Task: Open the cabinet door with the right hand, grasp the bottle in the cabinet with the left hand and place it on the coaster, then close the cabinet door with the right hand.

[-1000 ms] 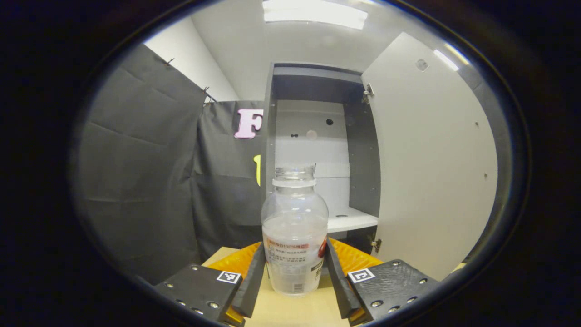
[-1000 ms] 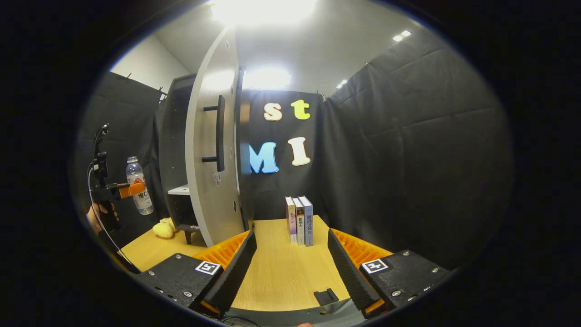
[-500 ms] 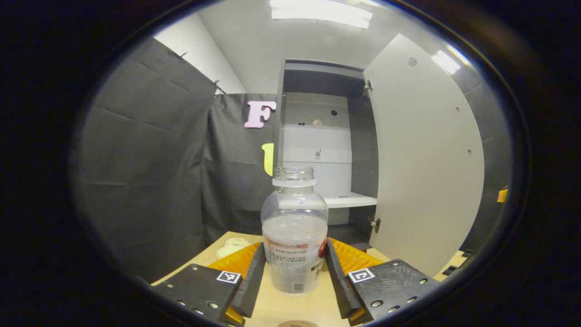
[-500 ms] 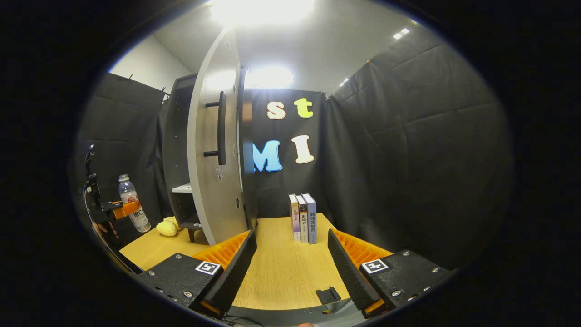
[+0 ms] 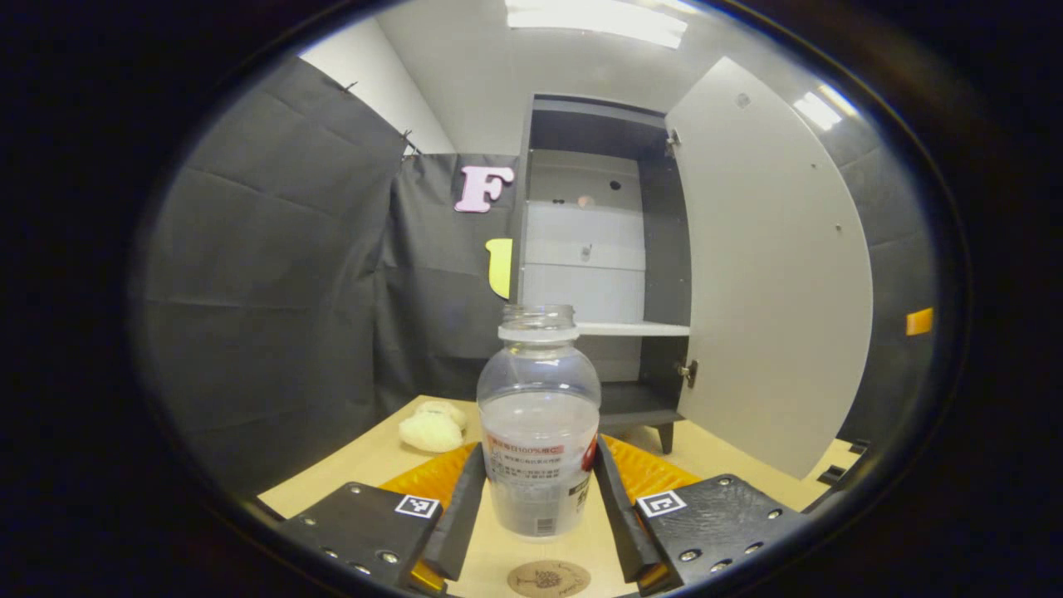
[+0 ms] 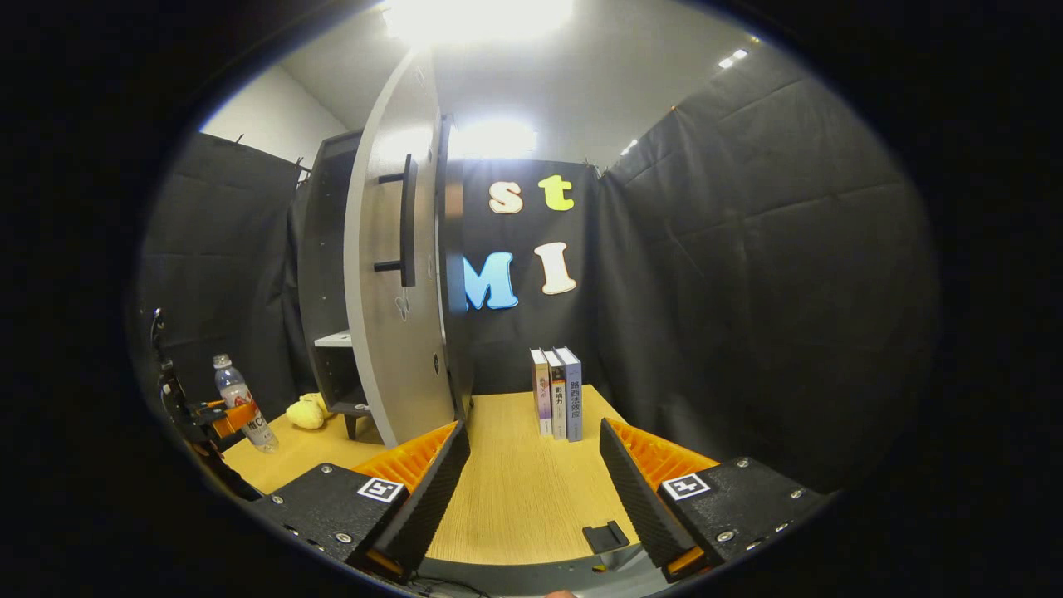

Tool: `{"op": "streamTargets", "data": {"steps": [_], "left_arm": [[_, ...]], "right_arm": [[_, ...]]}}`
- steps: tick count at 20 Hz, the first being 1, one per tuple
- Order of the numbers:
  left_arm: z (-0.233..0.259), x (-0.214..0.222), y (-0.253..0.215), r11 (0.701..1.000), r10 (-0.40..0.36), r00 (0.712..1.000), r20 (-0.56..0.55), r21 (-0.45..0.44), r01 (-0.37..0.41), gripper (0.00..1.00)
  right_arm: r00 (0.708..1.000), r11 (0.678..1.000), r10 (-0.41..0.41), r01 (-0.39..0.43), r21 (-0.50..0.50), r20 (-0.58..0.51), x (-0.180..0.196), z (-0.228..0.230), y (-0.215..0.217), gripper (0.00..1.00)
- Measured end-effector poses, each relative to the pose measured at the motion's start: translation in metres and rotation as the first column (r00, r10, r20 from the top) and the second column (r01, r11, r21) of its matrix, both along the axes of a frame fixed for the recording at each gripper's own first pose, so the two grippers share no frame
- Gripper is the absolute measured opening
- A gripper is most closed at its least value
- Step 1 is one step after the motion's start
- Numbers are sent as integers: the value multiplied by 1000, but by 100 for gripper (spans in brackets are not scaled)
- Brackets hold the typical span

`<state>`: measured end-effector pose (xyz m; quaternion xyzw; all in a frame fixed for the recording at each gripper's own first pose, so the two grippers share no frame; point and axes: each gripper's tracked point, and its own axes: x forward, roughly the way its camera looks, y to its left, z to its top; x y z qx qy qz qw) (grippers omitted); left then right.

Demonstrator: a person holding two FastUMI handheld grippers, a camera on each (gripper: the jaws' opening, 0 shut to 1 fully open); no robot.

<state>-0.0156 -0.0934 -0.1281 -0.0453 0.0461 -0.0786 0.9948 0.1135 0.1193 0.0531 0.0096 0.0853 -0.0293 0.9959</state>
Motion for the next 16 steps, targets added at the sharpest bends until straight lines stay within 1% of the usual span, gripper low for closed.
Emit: {"op": "streamTargets", "data": {"steps": [1, 2, 5, 7, 9, 12, 16], "left_arm": [[-9, -4, -1, 1000, -4, 1000, -10, -2, 4, 71], [-19, -6, -4, 1000, -9, 1000, -23, -6, 8, 71], [-50, -13, -5, 1000, -21, 998, -64, 2, 21, 71], [-65, -17, -9, 1000, -22, 997, -74, 7, 23, 71], [-80, -19, -9, 1000, -16, 996, -91, 4, 16, 71], [-94, -24, -14, 1000, -13, 995, -102, -28, 11, 71], [-112, -28, -22, 999, -13, 993, -114, -44, 8, 71]], "right_arm": [[1000, 1000, 1, -1, 3, 1, 0, 0, 1, 97], [1000, 1000, 1, -1, 0, 0, 0, -1, 1, 96], [1000, 1000, -2, 2, -17, -9, -2, -2, -2, 97], [1000, 1000, -2, 2, -15, -20, -4, -4, -1, 97], [999, 999, 4, -6, -33, -34, -7, -6, -2, 96], [999, 998, -5, 2, -68, -38, -10, -5, -9, 97], [999, 998, -11, 8, -66, -33, -9, -6, -7, 97]]}}
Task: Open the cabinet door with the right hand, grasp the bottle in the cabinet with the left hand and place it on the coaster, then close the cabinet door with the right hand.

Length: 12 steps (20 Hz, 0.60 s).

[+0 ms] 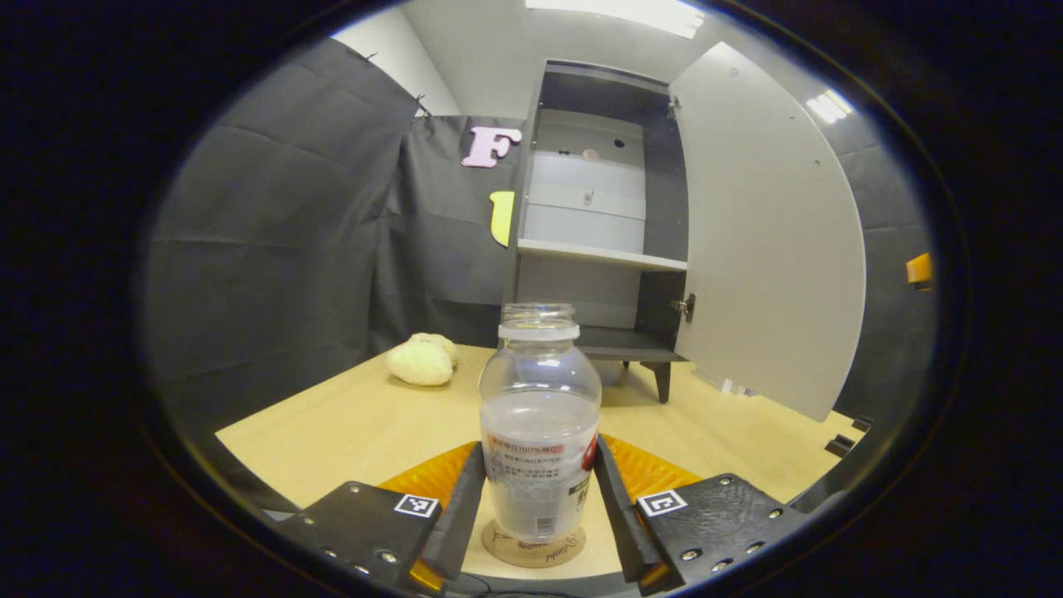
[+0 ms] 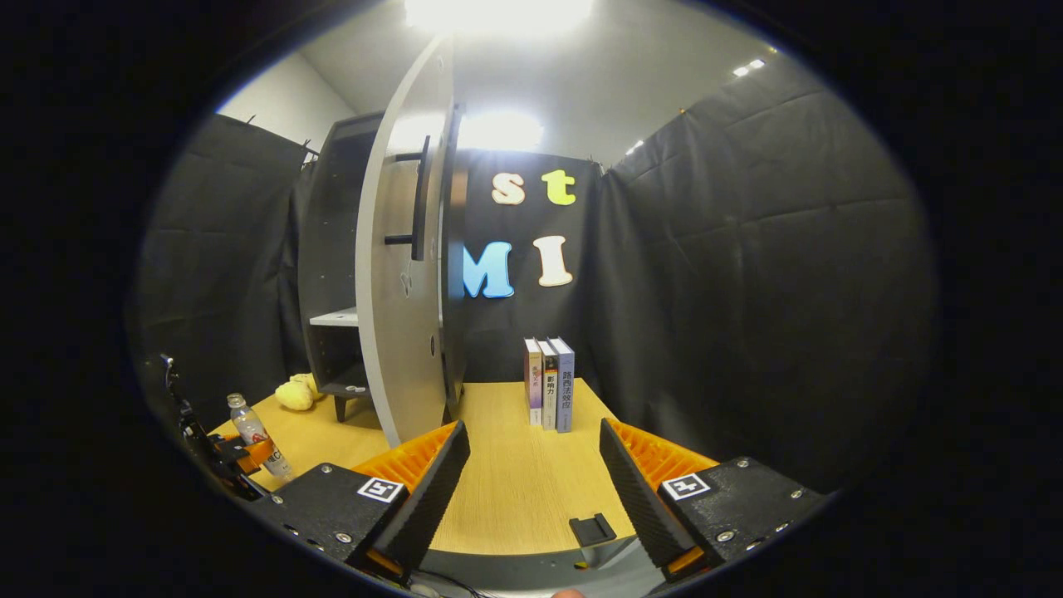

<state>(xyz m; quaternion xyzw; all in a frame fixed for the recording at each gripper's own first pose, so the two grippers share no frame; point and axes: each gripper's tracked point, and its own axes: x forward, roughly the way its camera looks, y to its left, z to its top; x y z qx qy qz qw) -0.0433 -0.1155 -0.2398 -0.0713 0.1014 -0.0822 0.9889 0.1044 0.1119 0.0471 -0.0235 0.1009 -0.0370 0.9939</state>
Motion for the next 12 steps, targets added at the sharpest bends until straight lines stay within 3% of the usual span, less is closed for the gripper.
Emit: {"op": "streamTargets", "data": {"steps": [9, 10, 12], "left_arm": [[-35, -1, -4, 997, 9, 1000, -25, 81, -7, 72], [-36, 1, -5, 996, 12, 1000, -22, 85, -10, 77], [-37, 2, -6, 997, 12, 1000, -20, 78, -11, 73]], "right_arm": [[998, 999, 40, -41, -33, -45, -2, -6, 2, 97], [998, 998, 44, -46, -39, -49, -2, -7, 2, 97], [998, 998, 48, -50, -49, -48, -1, -6, 2, 97]]}}
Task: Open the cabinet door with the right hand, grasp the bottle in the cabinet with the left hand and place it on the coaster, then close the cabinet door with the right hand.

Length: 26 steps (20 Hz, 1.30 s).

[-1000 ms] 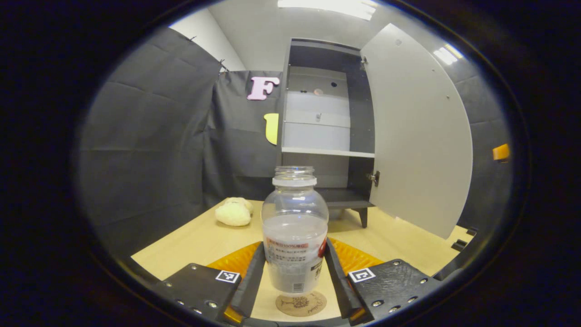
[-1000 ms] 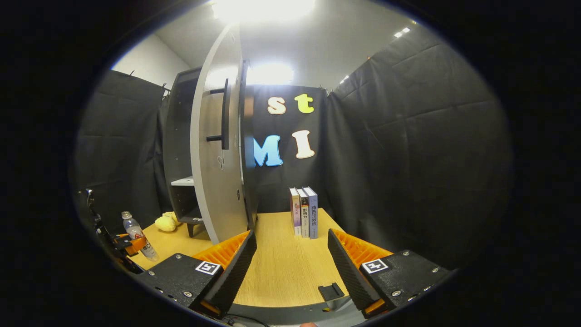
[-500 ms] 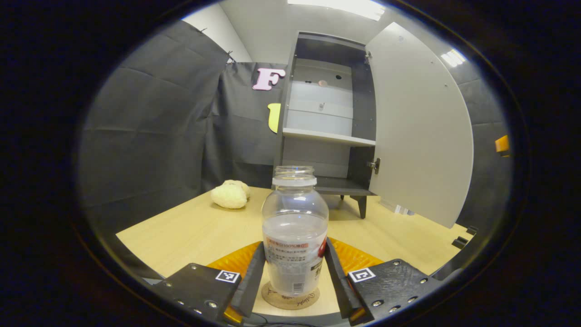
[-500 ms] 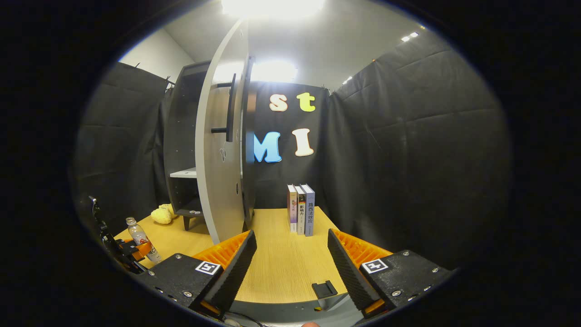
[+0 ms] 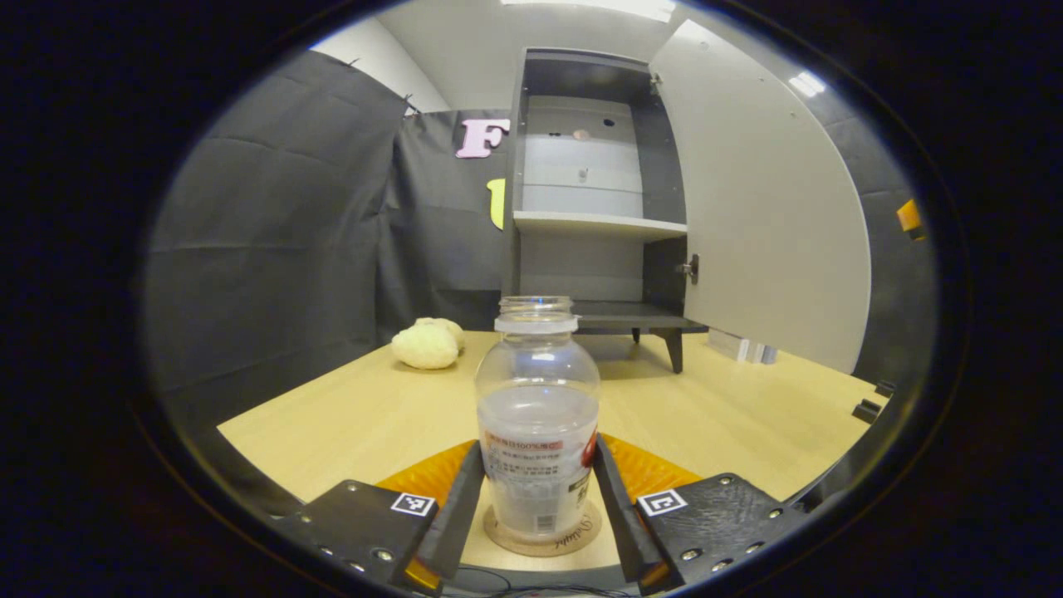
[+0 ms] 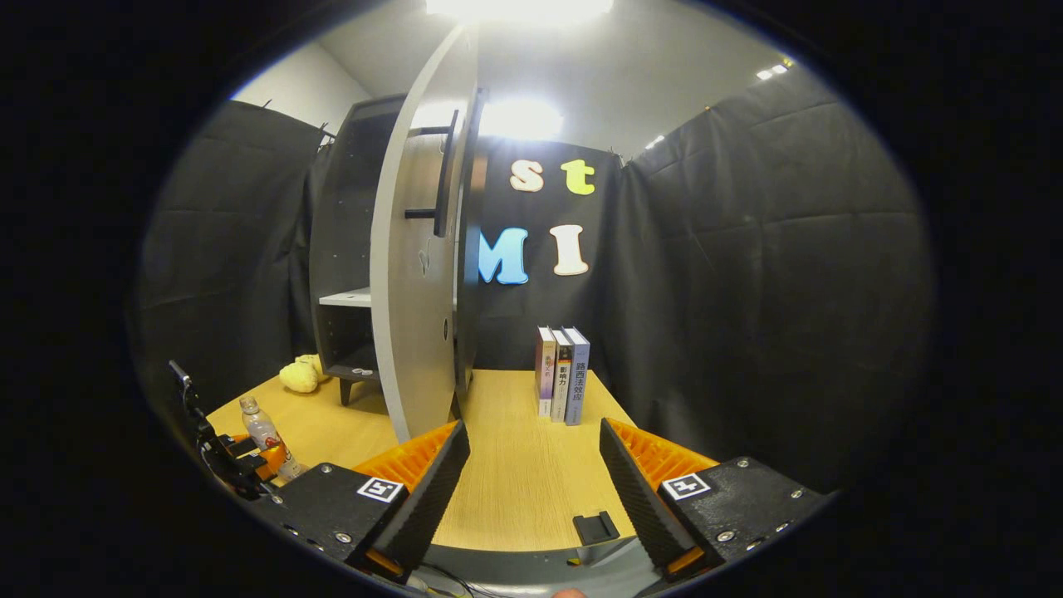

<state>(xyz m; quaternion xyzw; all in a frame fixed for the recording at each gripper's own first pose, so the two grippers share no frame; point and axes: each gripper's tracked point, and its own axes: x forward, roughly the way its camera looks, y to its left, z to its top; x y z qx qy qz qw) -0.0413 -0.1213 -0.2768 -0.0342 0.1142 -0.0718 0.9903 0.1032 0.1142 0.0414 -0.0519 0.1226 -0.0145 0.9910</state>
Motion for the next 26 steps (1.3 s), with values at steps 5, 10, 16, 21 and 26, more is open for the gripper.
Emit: {"op": "streamTargets", "data": {"steps": [5, 10, 16, 21, 26], "left_arm": [[6, -8, 1, 1000, -5, 999, -34, 10, 6, 80], [53, -16, 2, 1000, 7, 1000, 23, 26, -7, 82], [122, -28, 20, 998, 53, 997, 61, 41, -56, 81], [178, -45, 26, 995, 81, 994, 74, 44, -85, 81], [231, -62, 41, 992, 108, 991, 84, 53, -113, 81]], "right_arm": [[1000, 1000, 11, -11, -25, -3, 1, 2, -1, 97], [999, 999, 45, -45, 9, 23, 6, 9, 10, 97], [990, 995, 58, -68, 77, 125, 24, 32, 19, 96], [984, 990, 46, -68, 124, 175, 38, 47, 24, 96], [979, 988, -2, -30, 154, 205, 48, 61, 21, 96]]}}
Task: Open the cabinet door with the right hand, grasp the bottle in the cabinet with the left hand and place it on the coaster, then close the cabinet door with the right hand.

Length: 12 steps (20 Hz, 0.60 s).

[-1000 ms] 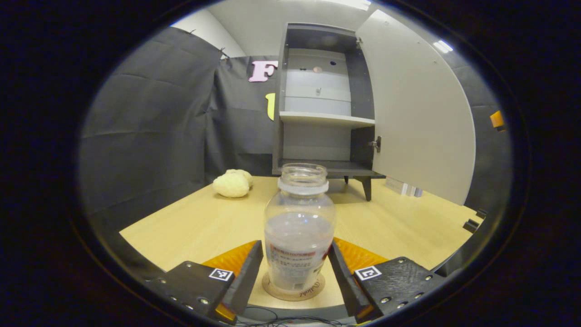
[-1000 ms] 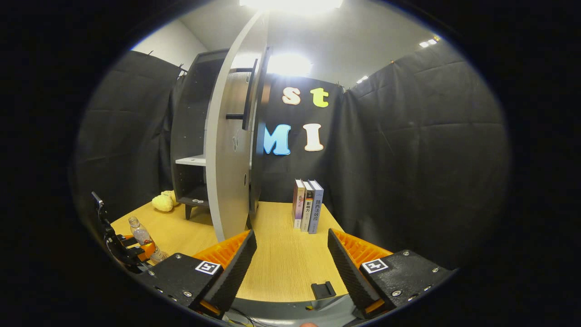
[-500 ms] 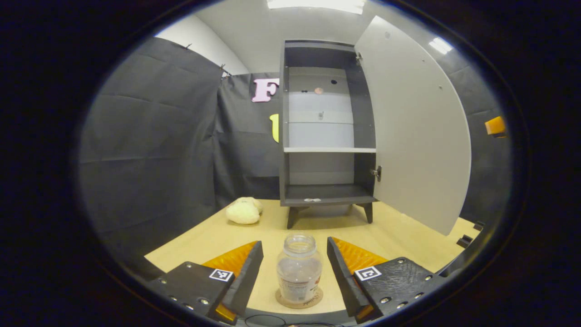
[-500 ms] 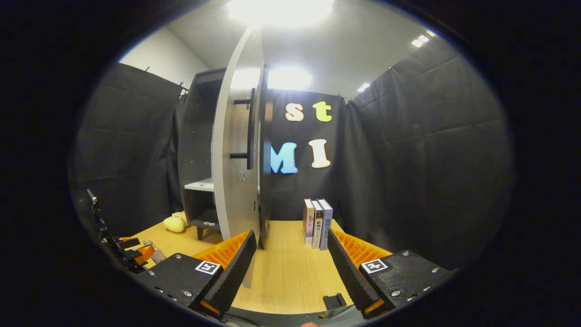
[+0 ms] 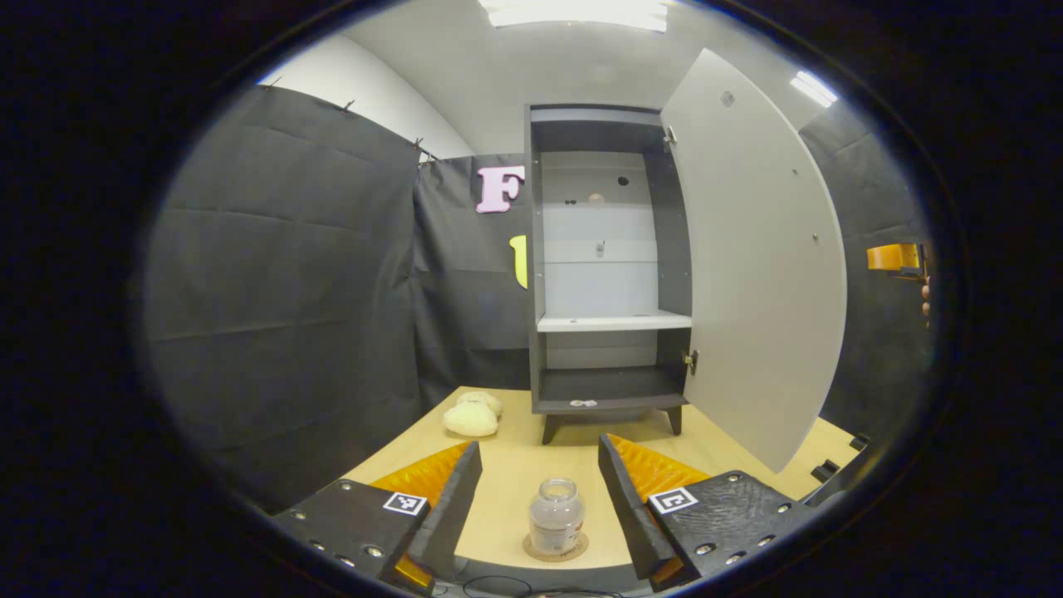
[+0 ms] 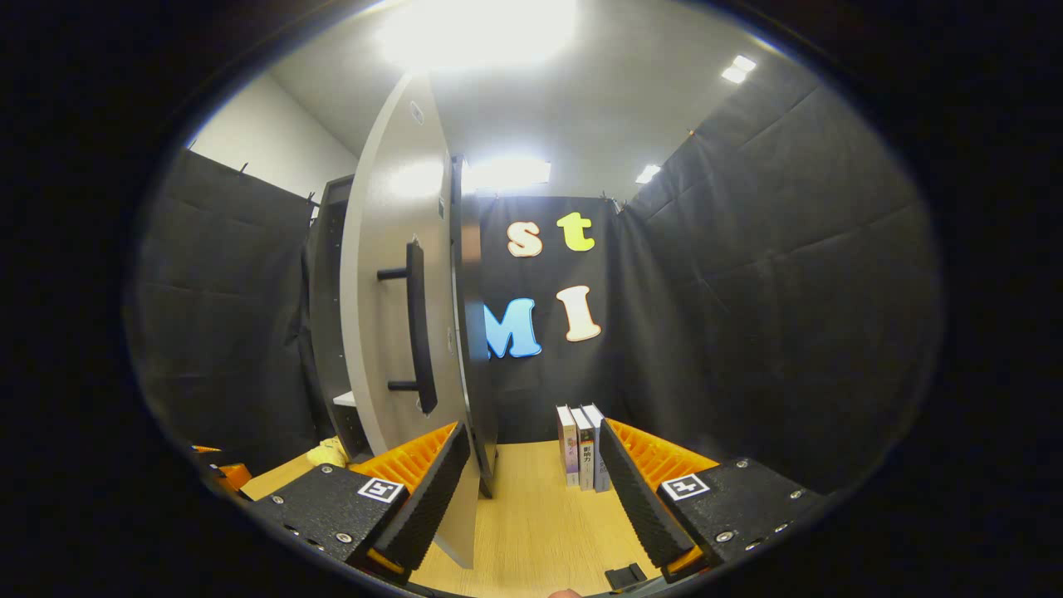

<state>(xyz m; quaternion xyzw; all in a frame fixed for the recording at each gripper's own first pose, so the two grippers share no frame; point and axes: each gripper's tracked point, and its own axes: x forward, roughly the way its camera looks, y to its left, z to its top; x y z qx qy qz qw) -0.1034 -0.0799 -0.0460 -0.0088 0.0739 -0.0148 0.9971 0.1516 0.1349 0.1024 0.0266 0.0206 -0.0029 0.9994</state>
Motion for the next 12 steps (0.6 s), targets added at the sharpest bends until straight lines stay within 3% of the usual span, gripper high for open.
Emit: {"op": "streamTargets", "data": {"steps": [8, 12], "left_arm": [[68, 8, 50, 998, 28, 999, 41, -49, -26, 81], [81, 17, 84, 999, 51, 996, 76, -13, -50, 81]], "right_arm": [[995, 995, -98, 98, 28, -10, 7, 7, -5, 96], [991, 990, -133, 134, 53, -15, 9, 7, 0, 95]]}}
